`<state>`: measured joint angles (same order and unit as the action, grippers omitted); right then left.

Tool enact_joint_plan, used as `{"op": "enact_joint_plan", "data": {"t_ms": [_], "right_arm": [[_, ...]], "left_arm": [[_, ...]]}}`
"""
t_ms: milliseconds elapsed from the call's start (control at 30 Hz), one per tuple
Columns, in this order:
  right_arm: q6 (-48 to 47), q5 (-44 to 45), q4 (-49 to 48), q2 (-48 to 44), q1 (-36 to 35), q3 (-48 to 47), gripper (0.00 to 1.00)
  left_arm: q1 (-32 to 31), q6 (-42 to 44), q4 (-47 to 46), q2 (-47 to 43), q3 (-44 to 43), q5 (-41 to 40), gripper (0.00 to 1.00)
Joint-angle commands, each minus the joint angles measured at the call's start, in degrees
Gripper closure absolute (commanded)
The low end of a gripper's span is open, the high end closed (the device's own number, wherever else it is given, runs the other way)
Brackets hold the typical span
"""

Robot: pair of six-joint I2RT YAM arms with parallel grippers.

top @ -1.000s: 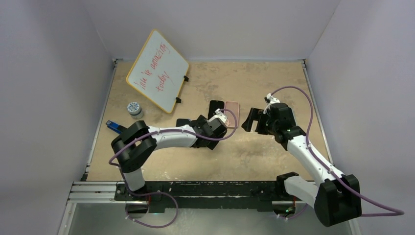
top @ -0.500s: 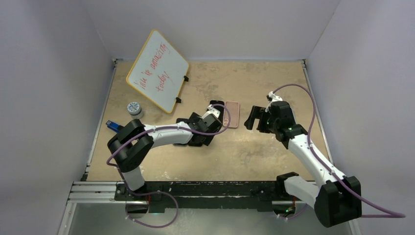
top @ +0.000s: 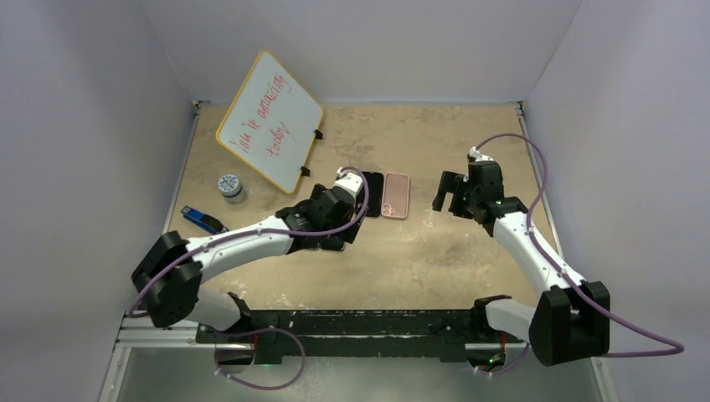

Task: Take the phone out of the phone case
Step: Place the phone at the center of the board, then adjust the phone at the center of the board.

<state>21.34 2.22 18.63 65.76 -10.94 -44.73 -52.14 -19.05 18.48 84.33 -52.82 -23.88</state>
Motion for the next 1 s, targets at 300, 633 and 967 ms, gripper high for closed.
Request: {"op": "enact_joint_plan", "data": {"t_ms": [300, 633, 967], "right_arm": [[4.8, 2.6, -5.9, 9.3, 21.8, -2.3, 0.01], [2.4, -1.4, -5.8, 22.5, 31.1, -12.1, 0.01], [-3.2, -12.4, -1.8, 31.3, 32.7, -16.4, 0.01]], "left_arm": [[2.5, -6.3, -10.1, -22.4, 13.2, -2.3, 0.0], [1.0, -7.3, -11.0, -30.8, 16.7, -9.9, 0.0], [-1.0, -7.1, -10.3, -33.6, 17.1, -13.8, 0.0]]}}
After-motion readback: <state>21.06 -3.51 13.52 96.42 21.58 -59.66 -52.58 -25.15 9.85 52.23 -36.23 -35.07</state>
